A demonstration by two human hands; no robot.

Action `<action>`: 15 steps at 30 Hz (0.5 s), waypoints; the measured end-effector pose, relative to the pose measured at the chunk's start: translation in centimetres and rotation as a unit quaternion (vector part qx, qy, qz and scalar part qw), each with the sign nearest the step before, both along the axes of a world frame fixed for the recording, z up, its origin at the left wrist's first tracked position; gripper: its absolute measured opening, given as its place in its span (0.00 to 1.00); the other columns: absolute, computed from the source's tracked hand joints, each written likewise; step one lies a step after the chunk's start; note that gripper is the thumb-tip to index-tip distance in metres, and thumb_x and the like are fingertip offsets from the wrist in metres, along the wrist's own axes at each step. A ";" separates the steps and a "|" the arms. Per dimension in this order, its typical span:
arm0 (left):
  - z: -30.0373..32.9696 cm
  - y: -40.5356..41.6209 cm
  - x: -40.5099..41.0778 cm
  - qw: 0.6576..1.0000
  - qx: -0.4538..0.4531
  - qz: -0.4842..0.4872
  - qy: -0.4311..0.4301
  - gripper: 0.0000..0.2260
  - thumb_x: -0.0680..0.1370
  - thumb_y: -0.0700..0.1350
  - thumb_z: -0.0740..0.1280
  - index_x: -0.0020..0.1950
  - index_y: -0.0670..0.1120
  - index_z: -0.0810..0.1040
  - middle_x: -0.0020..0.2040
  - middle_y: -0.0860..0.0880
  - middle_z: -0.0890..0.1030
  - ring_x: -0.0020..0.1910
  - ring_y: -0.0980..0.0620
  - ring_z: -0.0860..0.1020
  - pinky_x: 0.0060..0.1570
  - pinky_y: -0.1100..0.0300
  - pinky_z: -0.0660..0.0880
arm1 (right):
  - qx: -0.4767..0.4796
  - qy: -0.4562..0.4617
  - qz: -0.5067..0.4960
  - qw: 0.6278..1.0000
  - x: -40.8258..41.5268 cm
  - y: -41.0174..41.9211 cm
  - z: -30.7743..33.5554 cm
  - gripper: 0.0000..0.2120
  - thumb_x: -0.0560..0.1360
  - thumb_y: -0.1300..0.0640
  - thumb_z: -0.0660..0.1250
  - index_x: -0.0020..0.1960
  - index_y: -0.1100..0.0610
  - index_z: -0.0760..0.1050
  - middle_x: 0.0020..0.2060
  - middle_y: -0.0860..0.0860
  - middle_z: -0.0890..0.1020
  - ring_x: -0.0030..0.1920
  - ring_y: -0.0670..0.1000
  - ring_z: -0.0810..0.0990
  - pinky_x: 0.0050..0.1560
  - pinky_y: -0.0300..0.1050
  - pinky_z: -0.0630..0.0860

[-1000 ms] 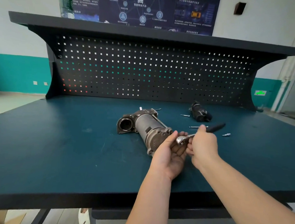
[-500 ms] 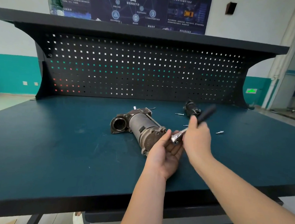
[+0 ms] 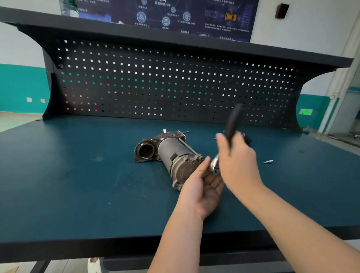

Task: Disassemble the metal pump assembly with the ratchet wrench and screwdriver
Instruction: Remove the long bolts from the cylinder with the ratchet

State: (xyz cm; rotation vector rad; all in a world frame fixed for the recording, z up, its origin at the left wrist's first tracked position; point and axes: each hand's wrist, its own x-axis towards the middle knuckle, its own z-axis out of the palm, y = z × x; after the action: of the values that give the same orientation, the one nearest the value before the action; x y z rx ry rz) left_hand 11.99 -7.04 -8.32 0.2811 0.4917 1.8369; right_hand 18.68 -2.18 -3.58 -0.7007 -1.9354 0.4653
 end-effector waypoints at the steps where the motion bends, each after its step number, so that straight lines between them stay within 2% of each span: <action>1: 0.1 0.0 0.0 1.000 0.000 -0.004 0.010 0.09 0.74 0.46 0.68 0.45 0.41 0.81 0.41 0.45 0.84 0.40 0.51 0.82 0.44 0.59 0.79 | 0.124 -0.062 0.028 0.990 0.2 -0.5 0.1 0.13 0.80 0.47 0.58 0.49 0.57 0.70 0.32 0.55 0.79 0.35 0.60 0.77 0.34 0.50 0.72; 2: 0.1 0.0 -0.1 1.000 -0.004 -0.011 0.016 0.10 0.74 0.48 0.68 0.48 0.42 0.81 0.44 0.45 0.83 0.46 0.51 0.81 0.50 0.58 0.77 | 0.204 -0.099 0.045 0.973 0.0 -0.7 -0.1 0.13 0.80 0.47 0.59 0.50 0.58 0.69 0.31 0.56 0.79 0.33 0.61 0.77 0.32 0.50 0.71; 3: 0.1 -0.1 -0.2 1.000 -0.009 -0.018 0.015 0.11 0.75 0.49 0.68 0.51 0.43 0.81 0.47 0.45 0.82 0.51 0.50 0.80 0.57 0.56 0.75 | 0.222 -0.098 0.040 0.969 -0.2 -1.0 -0.3 0.13 0.80 0.48 0.59 0.49 0.58 0.69 0.30 0.56 0.79 0.31 0.61 0.77 0.30 0.49 0.70; 4: 0.0 -0.1 -0.3 1.000 -0.012 -0.021 0.007 0.11 0.75 0.48 0.67 0.51 0.43 0.81 0.48 0.44 0.82 0.52 0.49 0.79 0.61 0.55 0.72 | 0.178 -0.070 0.022 0.981 -0.7 -1.1 -0.5 0.12 0.80 0.48 0.58 0.47 0.57 0.67 0.29 0.55 0.78 0.32 0.61 0.76 0.30 0.48 0.68; 5: -0.1 -0.2 -0.4 1.000 -0.014 -0.019 -0.004 0.10 0.76 0.47 0.67 0.51 0.42 0.80 0.47 0.44 0.82 0.50 0.48 0.80 0.61 0.54 0.73 | 0.079 -0.016 -0.011 0.997 -1.1 -1.3 -0.8 0.12 0.80 0.47 0.57 0.45 0.55 0.66 0.30 0.53 0.76 0.33 0.59 0.75 0.32 0.47 0.66; 6: -0.1 -0.2 -0.4 1.000 -0.012 -0.015 -0.013 0.10 0.76 0.46 0.67 0.50 0.41 0.80 0.45 0.43 0.83 0.46 0.49 0.81 0.57 0.55 0.75 | -0.068 0.050 -0.043 0.996 -1.4 -1.1 -0.7 0.14 0.81 0.47 0.56 0.43 0.55 0.65 0.31 0.51 0.76 0.33 0.57 0.75 0.34 0.46 0.65; 7: -0.1 -0.2 -0.4 1.000 -0.008 -0.008 -0.017 0.09 0.76 0.45 0.67 0.49 0.40 0.80 0.43 0.43 0.84 0.43 0.49 0.82 0.52 0.57 0.77 | -0.241 0.137 -0.045 0.960 -1.5 -0.6 -0.3 0.15 0.81 0.47 0.54 0.41 0.55 0.65 0.32 0.52 0.75 0.31 0.54 0.74 0.33 0.45 0.66; 8: -0.1 -0.1 -0.4 1.000 -0.006 0.000 -0.015 0.09 0.76 0.44 0.67 0.48 0.39 0.80 0.43 0.43 0.84 0.41 0.49 0.83 0.48 0.58 0.78 | -0.398 0.219 -0.018 0.891 -1.6 0.0 0.0 0.17 0.82 0.48 0.53 0.39 0.56 0.65 0.31 0.53 0.74 0.27 0.53 0.72 0.29 0.44 0.68; 9: -0.2 -0.1 -0.3 1.000 -0.007 0.005 -0.010 0.08 0.76 0.44 0.67 0.47 0.39 0.81 0.43 0.42 0.84 0.42 0.49 0.83 0.47 0.58 0.78 | -0.492 0.269 0.013 0.828 -1.5 0.5 0.2 0.18 0.82 0.48 0.53 0.38 0.57 0.65 0.29 0.54 0.72 0.21 0.50 0.69 0.22 0.40 0.65; 10: -0.2 0.0 -0.2 1.000 -0.009 0.008 -0.007 0.08 0.76 0.43 0.67 0.47 0.39 0.81 0.43 0.42 0.84 0.42 0.48 0.83 0.49 0.58 0.78 | -0.517 0.261 0.027 0.815 -1.2 0.7 0.3 0.19 0.82 0.49 0.53 0.37 0.58 0.65 0.28 0.55 0.71 0.19 0.50 0.67 0.20 0.37 0.63; 11: -0.2 0.1 0.0 1.000 -0.012 0.008 -0.005 0.08 0.76 0.43 0.67 0.46 0.39 0.81 0.44 0.42 0.84 0.42 0.48 0.83 0.50 0.57 0.78 | -0.469 0.207 0.022 0.858 -0.9 1.0 0.4 0.18 0.82 0.48 0.53 0.38 0.58 0.65 0.30 0.56 0.72 0.22 0.51 0.70 0.24 0.39 0.66; 12: -0.1 0.1 0.0 1.000 -0.012 0.005 -0.005 0.08 0.76 0.43 0.66 0.46 0.39 0.81 0.43 0.42 0.84 0.42 0.48 0.83 0.51 0.57 0.77 | -0.349 0.124 0.001 0.929 -0.6 1.2 0.3 0.17 0.82 0.47 0.54 0.40 0.58 0.67 0.33 0.56 0.75 0.29 0.53 0.74 0.32 0.42 0.69; 13: 0.0 0.2 0.0 1.000 -0.008 0.002 -0.005 0.08 0.77 0.43 0.66 0.45 0.39 0.81 0.42 0.42 0.84 0.40 0.49 0.84 0.50 0.56 0.78 | -0.186 0.040 -0.015 0.982 -0.2 0.9 0.4 0.16 0.81 0.46 0.55 0.42 0.57 0.68 0.34 0.55 0.77 0.35 0.55 0.75 0.37 0.44 0.69; 14: 0.0 0.2 0.0 1.000 -0.004 0.001 -0.001 0.08 0.76 0.44 0.66 0.44 0.40 0.82 0.41 0.43 0.85 0.39 0.50 0.84 0.48 0.57 0.79 | -0.039 -0.019 -0.003 0.999 0.2 0.5 0.5 0.14 0.80 0.45 0.56 0.44 0.56 0.67 0.34 0.54 0.78 0.37 0.57 0.75 0.38 0.46 0.68; 15: 0.0 0.2 -0.1 1.000 -0.004 0.001 0.007 0.08 0.76 0.45 0.66 0.44 0.42 0.81 0.40 0.45 0.84 0.39 0.51 0.83 0.47 0.58 0.79 | 0.072 -0.068 0.022 0.995 0.3 -0.1 0.7 0.13 0.80 0.45 0.57 0.45 0.54 0.66 0.33 0.54 0.78 0.36 0.58 0.75 0.37 0.48 0.70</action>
State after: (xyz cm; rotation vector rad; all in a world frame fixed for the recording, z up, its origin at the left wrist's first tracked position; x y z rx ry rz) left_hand 11.85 -6.88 -8.28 0.2888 0.5093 1.8359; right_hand 18.96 -2.26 -2.84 -0.6107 -2.0936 0.3081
